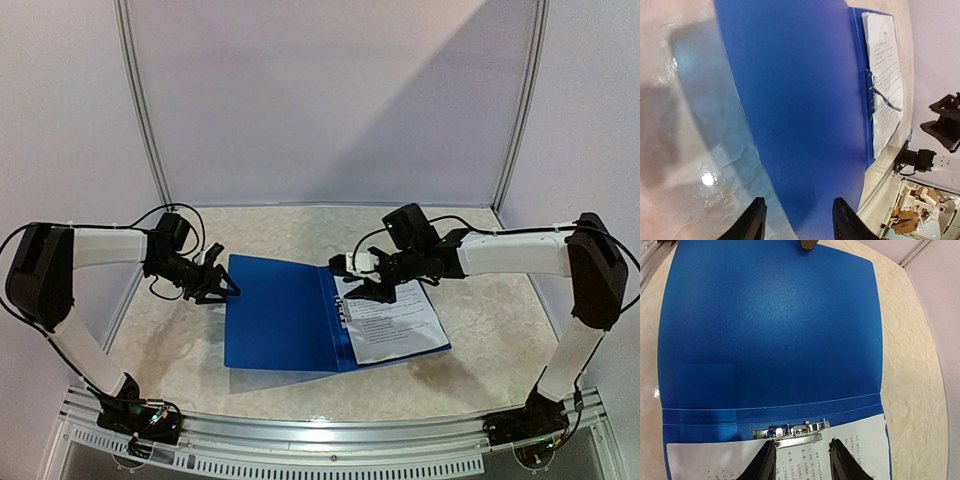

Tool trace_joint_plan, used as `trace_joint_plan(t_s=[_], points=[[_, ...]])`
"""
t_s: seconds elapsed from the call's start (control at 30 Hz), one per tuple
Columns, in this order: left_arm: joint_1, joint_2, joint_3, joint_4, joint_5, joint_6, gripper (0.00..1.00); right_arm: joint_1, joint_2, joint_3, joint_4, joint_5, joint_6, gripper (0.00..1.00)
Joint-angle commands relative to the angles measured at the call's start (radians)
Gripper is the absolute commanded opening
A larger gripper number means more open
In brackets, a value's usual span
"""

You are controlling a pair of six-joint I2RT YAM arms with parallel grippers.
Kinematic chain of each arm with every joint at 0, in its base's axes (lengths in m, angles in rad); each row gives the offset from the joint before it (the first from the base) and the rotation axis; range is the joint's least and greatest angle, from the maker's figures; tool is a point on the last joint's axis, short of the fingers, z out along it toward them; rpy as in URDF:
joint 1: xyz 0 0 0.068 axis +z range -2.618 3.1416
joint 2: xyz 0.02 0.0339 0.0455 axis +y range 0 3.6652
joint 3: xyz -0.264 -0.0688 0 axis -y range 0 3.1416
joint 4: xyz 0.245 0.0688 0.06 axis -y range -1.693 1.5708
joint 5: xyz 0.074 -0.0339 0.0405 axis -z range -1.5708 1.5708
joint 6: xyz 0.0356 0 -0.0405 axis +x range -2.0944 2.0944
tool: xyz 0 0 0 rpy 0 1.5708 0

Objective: Put the files into the folder

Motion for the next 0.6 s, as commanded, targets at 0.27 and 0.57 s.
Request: trace_joint_plan(t_s=[0.27, 0.57], points=[[0.0, 0.018, 0.01, 0.003, 0.016, 0.004, 0.46, 0.056, 0.146, 0.092, -0.093, 0.121, -0.207, 0.32], [0.0, 0.021, 0.013, 0.001, 0.016, 0.007, 0.46, 0.056, 0.15, 0.087, -0.105, 0.118, -0.18, 0.23]])
